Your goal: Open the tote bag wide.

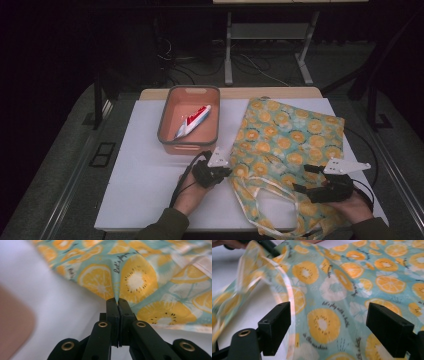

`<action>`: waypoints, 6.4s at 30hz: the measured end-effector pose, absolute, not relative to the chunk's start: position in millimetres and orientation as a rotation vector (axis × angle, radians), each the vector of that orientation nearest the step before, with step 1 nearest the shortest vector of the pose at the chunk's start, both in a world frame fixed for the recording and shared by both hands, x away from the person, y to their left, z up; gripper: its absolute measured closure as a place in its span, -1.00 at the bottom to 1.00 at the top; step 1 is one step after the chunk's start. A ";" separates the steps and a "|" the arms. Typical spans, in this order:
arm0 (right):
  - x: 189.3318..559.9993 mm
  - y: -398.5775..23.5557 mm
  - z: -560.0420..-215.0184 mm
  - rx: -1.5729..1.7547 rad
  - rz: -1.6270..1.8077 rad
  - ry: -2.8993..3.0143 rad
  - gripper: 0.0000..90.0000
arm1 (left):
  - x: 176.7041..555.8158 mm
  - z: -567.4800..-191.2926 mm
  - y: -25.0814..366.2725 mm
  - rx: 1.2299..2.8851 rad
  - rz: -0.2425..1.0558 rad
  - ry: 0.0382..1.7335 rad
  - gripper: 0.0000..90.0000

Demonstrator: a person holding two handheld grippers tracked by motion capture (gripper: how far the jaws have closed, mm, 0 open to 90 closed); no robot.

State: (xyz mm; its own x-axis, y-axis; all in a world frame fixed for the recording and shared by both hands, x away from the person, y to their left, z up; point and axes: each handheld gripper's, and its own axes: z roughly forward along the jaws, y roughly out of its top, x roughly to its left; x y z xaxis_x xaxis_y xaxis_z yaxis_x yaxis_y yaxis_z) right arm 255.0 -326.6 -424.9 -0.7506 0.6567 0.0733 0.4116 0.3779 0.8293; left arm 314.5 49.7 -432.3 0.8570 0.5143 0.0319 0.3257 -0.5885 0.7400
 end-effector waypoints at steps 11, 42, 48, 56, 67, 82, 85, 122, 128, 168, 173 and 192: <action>254.4 -327.8 -424.0 0.945 1.312 2.369 -0.57 | 329.7 -434.5 86.9 2.194 0.406 0.822 0.95; 228.9 -236.1 -416.1 0.681 1.367 2.670 -0.49 | 275.4 -426.9 158.4 2.016 0.221 0.794 -0.72; 216.7 -208.6 -418.8 0.573 1.380 2.756 -0.30 | 277.1 -429.9 153.6 2.033 0.242 0.795 -0.94; 201.1 -177.2 -427.5 0.421 1.335 2.877 0.06 | 278.7 -431.4 153.2 2.035 0.241 0.804 -1.00; 203.5 -161.4 -439.1 0.394 1.211 2.956 0.86 | 279.6 -431.4 151.2 2.052 0.230 0.782 -1.00; 239.1 -216.9 -394.8 0.604 1.391 2.658 0.96 | 279.2 -430.0 153.1 2.040 0.236 0.777 -1.00; 250.6 -233.5 -388.6 0.661 1.405 2.591 0.96 | 279.3 -430.1 152.7 2.044 0.233 0.774 -1.00; 381.8 -327.2 -447.0 1.308 1.053 2.356 0.76 | 279.7 -431.6 155.0 2.037 0.235 0.784 -1.00; 376.2 -335.1 -430.3 1.315 1.185 2.268 -0.01 | 279.8 -431.5 154.6 2.038 0.233 0.778 -1.00; 309.5 -230.5 -439.2 0.810 1.006 2.765 0.32 | 278.6 -431.5 152.5 2.046 0.222 0.766 -1.00; 309.5 -232.5 -440.9 0.776 0.997 2.789 0.75 | 278.8 -431.6 152.9 2.045 0.221 0.768 -1.00; 308.6 -233.7 -410.4 0.778 1.300 2.696 0.99 | 278.6 -430.6 153.1 2.044 0.220 0.759 -1.00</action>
State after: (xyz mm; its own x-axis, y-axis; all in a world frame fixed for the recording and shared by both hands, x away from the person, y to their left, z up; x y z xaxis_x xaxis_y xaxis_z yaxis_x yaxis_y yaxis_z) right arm 308.6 -233.7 -410.4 -0.8723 0.4591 0.1684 0.4176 0.5201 0.7451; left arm 278.6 153.1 -430.6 0.7941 0.5930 -0.1334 0.4294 -0.3919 0.8137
